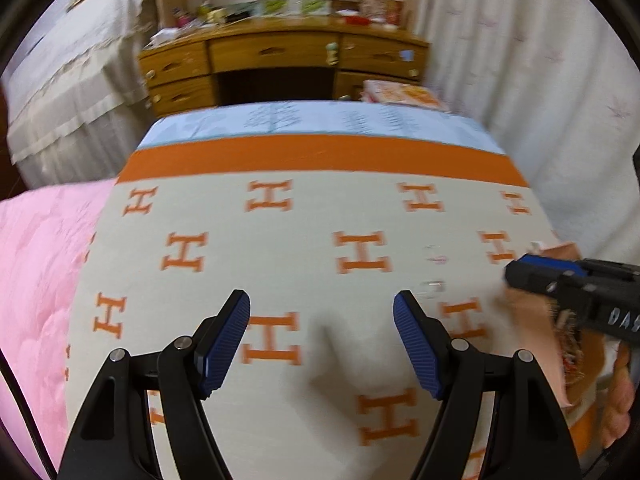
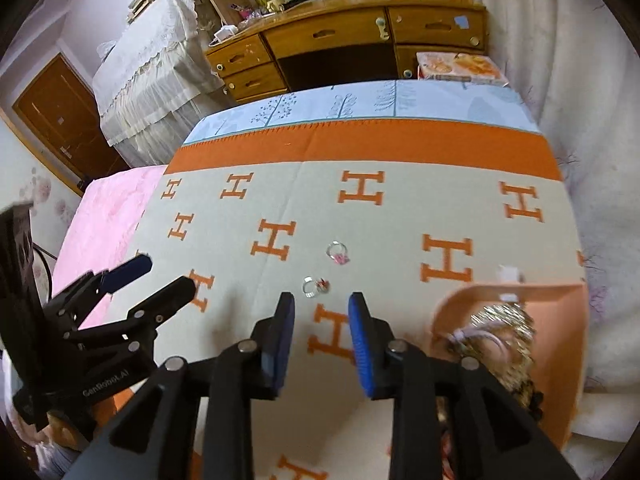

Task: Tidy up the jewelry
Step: 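Grasp the silver ring with the pink stone with the right tool, then grasp the other small silver ring with the left tool while the right tool holds its ring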

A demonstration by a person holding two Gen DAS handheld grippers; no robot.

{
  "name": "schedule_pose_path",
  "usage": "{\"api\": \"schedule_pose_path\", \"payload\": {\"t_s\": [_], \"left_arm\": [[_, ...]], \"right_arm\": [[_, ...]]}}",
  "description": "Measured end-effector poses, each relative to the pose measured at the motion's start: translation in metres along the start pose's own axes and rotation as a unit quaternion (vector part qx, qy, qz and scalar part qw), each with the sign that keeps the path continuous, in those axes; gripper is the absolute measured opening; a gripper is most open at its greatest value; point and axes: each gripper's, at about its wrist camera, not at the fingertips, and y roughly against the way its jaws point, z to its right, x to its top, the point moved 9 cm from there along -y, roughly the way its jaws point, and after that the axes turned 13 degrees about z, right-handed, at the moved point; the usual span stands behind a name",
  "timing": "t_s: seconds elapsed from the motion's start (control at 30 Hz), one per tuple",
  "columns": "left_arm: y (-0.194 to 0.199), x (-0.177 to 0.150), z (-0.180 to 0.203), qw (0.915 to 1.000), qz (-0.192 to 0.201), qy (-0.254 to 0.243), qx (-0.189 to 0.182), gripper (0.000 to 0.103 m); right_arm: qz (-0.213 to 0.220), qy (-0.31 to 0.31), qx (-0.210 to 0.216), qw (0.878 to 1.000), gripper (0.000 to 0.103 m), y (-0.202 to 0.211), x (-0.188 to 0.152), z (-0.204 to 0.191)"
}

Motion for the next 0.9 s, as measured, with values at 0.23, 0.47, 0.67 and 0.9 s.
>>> {"api": "schedule_pose_path", "payload": {"t_s": [0.23, 0.47, 0.67, 0.9], "left_arm": [[-0.021, -0.02, -0.024, 0.9994, -0.029, 0.012, 0.015, 0.073], [-0.024, -0.028, -0.001, 0.9989, -0.041, -0.01, -0.021, 0.073], [-0.027, -0.03, 0.021, 0.9975, -0.047, -0.028, -0.044, 0.073], [-0.038, -0.031, 0.062, 0.9873, -0.04, -0.118, -0.099, 0.073]], "right_arm": [[-0.043, -0.002, -0.026, 0.999, 0.028, -0.057, 0.002, 0.008], [-0.068, 0.029, -0.048, 0.996, 0.028, -0.084, -0.005, 0.013], [-0.056, 0.079, -0.065, 0.993, 0.011, -0.084, -0.005, 0.01], [-0.057, 0.008, -0.018, 0.998, 0.008, -0.072, -0.006, 0.023]]}}
